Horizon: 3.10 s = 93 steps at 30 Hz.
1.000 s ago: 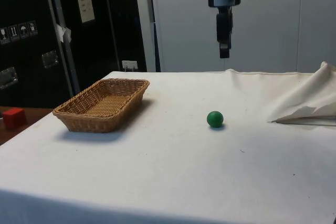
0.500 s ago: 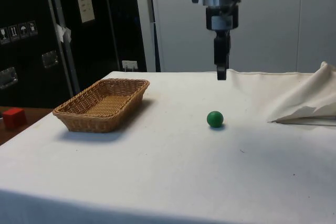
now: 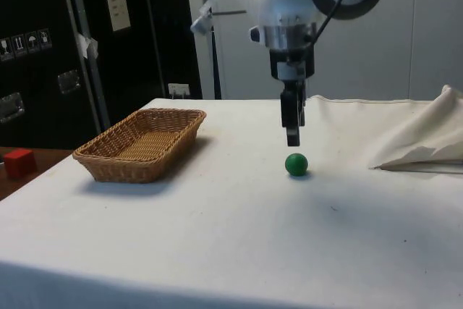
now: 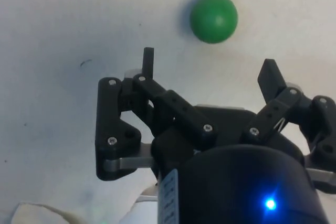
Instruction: Pick up the ball and place it into the basket.
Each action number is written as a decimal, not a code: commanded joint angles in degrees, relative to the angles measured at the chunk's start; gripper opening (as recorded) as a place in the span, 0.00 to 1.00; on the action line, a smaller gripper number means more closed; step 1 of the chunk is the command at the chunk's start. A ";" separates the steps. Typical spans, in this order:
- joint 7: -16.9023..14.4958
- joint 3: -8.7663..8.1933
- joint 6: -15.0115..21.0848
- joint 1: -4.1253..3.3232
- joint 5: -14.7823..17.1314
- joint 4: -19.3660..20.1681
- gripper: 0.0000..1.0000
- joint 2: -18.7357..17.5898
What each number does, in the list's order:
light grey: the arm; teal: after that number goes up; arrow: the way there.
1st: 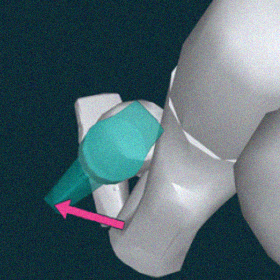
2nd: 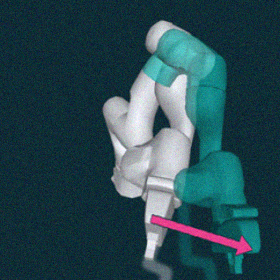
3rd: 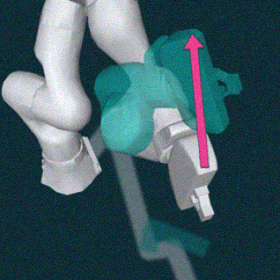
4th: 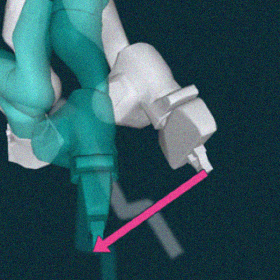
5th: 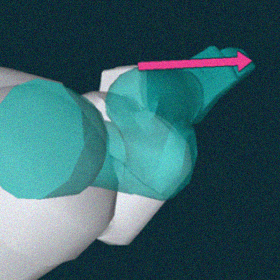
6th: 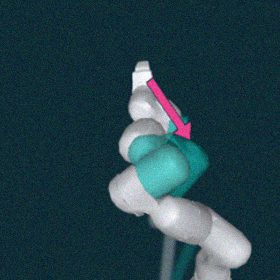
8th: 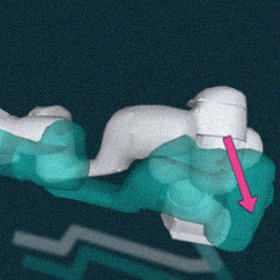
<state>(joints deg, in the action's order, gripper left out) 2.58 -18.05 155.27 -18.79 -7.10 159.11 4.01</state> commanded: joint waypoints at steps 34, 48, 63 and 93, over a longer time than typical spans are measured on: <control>-2.41 -1.55 18.51 0.80 1.32 3.61 1.00 -10.94; -0.92 -0.97 22.52 0.69 0.57 3.32 1.00 -13.18; -0.97 -1.49 22.98 0.52 0.17 3.27 1.00 -13.35; -0.97 -1.72 22.92 0.29 0.00 3.15 0.01 -14.09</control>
<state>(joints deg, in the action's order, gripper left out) 1.49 -19.77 177.67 -18.45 -7.10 162.20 -9.74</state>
